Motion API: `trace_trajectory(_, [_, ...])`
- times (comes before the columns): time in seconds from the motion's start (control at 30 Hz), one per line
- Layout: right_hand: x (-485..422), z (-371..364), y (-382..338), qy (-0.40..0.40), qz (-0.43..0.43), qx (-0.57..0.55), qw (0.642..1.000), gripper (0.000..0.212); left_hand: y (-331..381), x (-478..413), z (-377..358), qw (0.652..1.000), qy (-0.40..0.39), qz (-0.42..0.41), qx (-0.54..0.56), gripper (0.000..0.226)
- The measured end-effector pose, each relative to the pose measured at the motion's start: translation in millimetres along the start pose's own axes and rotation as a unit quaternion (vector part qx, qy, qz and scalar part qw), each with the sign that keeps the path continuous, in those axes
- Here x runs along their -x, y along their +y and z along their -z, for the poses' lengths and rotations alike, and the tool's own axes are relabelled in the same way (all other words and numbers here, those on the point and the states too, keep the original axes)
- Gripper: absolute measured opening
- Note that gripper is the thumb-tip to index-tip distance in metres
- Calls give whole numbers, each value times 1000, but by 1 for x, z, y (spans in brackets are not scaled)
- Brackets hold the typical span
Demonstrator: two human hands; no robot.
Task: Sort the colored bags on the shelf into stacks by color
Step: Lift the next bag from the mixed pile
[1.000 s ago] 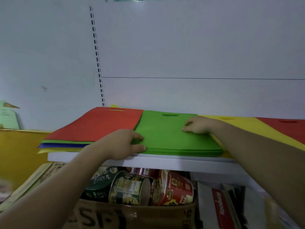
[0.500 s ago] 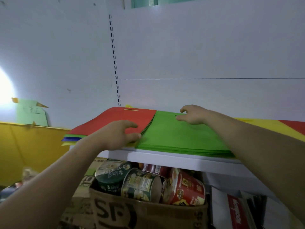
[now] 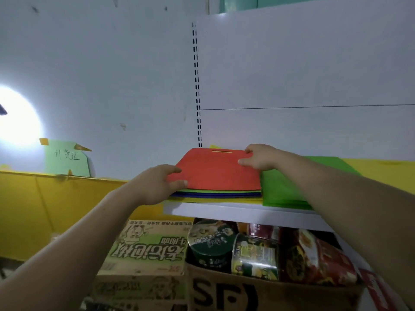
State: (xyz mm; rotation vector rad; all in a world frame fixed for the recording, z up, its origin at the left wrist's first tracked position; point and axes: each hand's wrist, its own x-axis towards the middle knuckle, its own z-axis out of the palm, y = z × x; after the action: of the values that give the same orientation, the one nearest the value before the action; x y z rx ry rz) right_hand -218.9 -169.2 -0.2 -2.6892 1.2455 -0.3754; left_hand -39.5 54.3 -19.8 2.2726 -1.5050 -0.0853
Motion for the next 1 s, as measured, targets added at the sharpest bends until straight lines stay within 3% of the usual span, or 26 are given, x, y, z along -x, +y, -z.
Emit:
trace_trajectory(0.33, [-3, -28, -21, -8, -148, 1, 989, 74, -55, -37, 4, 998, -21, -15, 64, 49])
trace_trajectory(0.5, [-9, -30, -20, -8, -159, 4, 987, 73, -49, -52, -1, 997, -35, -22, 71, 55])
trace_trajectory(0.67, [-23, -28, -16, 6, -160, 10, 987, 63, -43, -54, -5, 994, -100, -27, 40, 62])
trace_trajectory(0.87, [-35, -24, -9, 54, -204, -52, 976, 62, -44, -53, -7, 994, -97, -31, 40, 60])
trace_trajectory(1.0, [-36, -24, -4, 88, -228, -82, 966, 43, -43, -53, -7, 994, -96, -28, 44, 60])
